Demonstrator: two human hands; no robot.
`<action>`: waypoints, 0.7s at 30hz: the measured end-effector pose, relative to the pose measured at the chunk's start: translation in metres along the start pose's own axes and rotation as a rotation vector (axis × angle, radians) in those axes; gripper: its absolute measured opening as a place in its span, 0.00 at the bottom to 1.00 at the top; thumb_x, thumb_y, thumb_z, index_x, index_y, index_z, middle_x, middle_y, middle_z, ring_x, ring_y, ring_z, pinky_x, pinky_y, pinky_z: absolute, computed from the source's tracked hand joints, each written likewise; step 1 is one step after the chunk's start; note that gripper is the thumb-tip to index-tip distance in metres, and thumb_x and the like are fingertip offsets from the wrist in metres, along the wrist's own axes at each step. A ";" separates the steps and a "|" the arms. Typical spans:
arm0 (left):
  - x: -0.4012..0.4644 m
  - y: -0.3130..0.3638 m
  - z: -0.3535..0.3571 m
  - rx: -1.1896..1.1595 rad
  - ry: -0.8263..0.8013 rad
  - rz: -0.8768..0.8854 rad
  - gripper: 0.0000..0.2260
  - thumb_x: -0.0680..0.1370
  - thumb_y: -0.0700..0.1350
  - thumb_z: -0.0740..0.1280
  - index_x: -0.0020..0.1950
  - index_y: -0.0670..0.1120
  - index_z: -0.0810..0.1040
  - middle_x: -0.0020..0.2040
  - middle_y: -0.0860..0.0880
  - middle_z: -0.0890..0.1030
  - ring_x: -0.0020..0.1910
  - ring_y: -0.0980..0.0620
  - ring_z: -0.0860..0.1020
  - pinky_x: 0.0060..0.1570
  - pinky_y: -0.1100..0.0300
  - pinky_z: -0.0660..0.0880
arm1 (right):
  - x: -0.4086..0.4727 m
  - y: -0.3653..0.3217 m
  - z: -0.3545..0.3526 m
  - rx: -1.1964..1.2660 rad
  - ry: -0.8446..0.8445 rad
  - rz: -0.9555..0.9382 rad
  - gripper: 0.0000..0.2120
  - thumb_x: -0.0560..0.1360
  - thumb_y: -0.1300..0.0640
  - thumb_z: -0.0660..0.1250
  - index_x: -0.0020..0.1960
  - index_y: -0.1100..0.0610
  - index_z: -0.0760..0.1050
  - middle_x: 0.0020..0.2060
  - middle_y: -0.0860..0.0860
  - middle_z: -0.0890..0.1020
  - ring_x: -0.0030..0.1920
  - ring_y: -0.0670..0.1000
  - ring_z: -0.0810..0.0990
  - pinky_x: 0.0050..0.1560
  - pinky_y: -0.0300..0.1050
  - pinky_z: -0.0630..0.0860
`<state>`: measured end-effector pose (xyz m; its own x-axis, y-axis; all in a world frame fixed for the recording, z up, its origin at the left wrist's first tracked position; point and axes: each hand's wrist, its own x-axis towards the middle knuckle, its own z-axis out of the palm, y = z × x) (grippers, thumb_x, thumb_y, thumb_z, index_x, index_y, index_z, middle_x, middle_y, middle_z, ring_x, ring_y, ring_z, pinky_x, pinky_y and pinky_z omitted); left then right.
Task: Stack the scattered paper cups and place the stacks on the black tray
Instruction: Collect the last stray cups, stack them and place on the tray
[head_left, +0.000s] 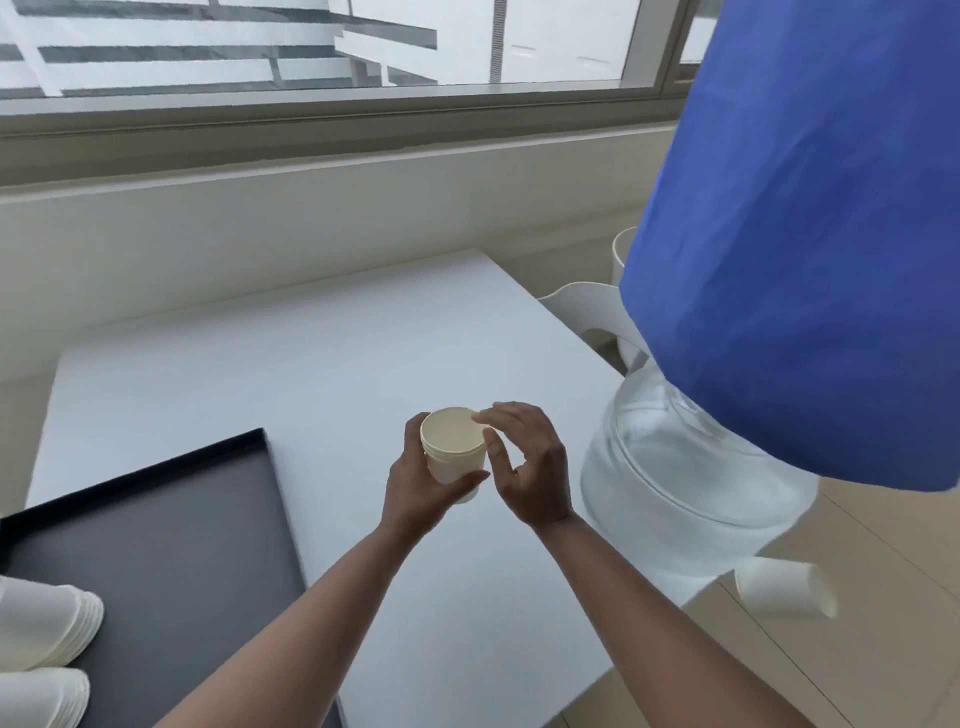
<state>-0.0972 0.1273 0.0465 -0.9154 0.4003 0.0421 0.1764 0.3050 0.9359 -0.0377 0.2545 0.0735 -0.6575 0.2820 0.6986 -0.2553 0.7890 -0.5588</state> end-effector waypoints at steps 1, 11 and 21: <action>-0.001 0.002 0.005 0.015 -0.015 0.014 0.35 0.59 0.56 0.73 0.63 0.54 0.63 0.49 0.60 0.78 0.47 0.56 0.78 0.43 0.63 0.74 | 0.000 0.003 -0.008 -0.031 0.035 -0.005 0.12 0.75 0.59 0.60 0.46 0.60 0.82 0.42 0.53 0.84 0.47 0.51 0.80 0.51 0.42 0.75; -0.033 0.016 0.068 0.046 -0.094 0.053 0.38 0.59 0.56 0.74 0.64 0.59 0.59 0.54 0.59 0.76 0.50 0.46 0.79 0.51 0.50 0.77 | -0.054 0.031 -0.103 -0.300 0.203 0.017 0.10 0.73 0.61 0.61 0.38 0.61 0.80 0.32 0.52 0.83 0.34 0.54 0.79 0.36 0.43 0.75; -0.075 0.030 0.133 0.011 -0.208 0.053 0.37 0.59 0.57 0.75 0.62 0.62 0.59 0.54 0.56 0.77 0.50 0.45 0.78 0.49 0.50 0.77 | -0.118 0.075 -0.215 -0.636 0.043 0.234 0.08 0.63 0.57 0.58 0.34 0.58 0.75 0.30 0.50 0.78 0.34 0.56 0.76 0.34 0.44 0.70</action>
<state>0.0246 0.2211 0.0250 -0.8106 0.5853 0.0174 0.2276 0.2875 0.9303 0.1732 0.3975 0.0448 -0.6124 0.4953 0.6161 0.3652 0.8685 -0.3352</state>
